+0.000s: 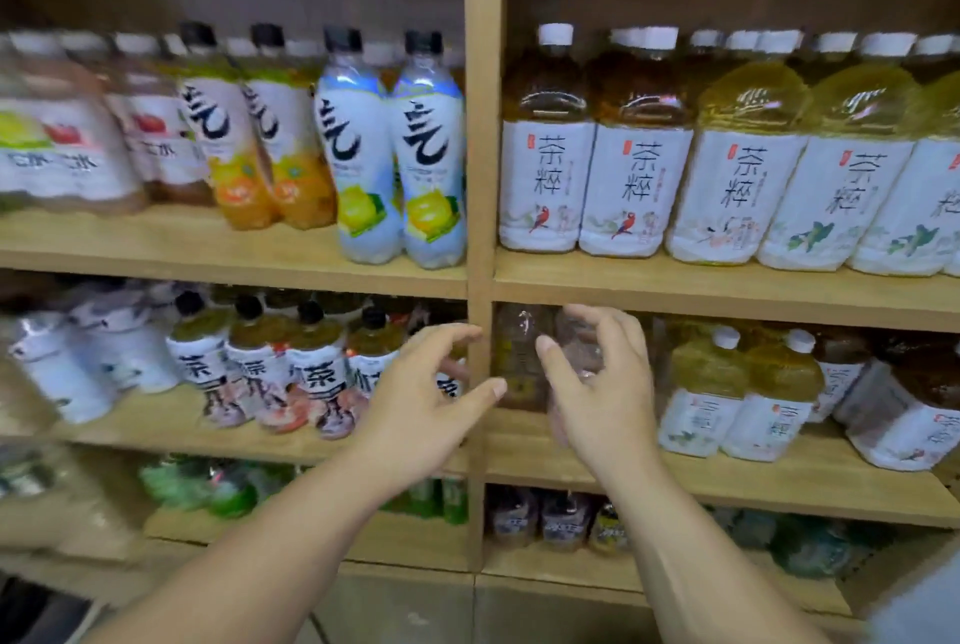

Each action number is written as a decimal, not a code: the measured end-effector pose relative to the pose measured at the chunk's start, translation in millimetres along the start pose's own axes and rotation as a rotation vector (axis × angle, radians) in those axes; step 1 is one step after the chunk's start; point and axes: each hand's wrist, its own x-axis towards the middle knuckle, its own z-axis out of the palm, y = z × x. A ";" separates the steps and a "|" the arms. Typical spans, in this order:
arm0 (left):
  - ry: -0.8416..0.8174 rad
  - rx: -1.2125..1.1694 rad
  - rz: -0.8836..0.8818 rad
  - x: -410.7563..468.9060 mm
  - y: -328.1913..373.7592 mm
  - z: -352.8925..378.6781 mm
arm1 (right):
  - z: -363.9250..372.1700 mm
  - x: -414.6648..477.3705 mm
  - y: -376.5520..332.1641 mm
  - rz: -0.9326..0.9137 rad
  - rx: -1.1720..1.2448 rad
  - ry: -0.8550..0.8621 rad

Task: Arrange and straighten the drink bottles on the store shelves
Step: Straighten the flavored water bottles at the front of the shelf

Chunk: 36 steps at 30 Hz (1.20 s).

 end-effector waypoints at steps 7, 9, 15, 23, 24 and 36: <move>0.201 0.044 0.006 -13.7 -41.2 -149.3 | 89.3 -9.4 -104.8 -0.146 0.028 -0.055; 0.244 0.060 0.000 -11.4 -50.8 -187.7 | 109.1 -5.3 -131.5 -0.182 0.018 -0.071; 0.311 0.095 0.036 14.8 -56.4 -271.4 | 143.9 26.7 -197.0 -0.290 -0.023 -0.100; 0.250 0.177 0.156 72.1 -28.1 -294.7 | 134.4 90.4 -230.5 -0.410 -0.286 0.080; 0.248 0.181 0.159 79.2 -25.4 -291.6 | 131.6 97.3 -229.0 -0.433 -0.349 0.131; 0.019 -0.046 0.149 146.3 -3.1 -213.8 | 111.6 140.8 -183.1 -0.448 -0.571 0.166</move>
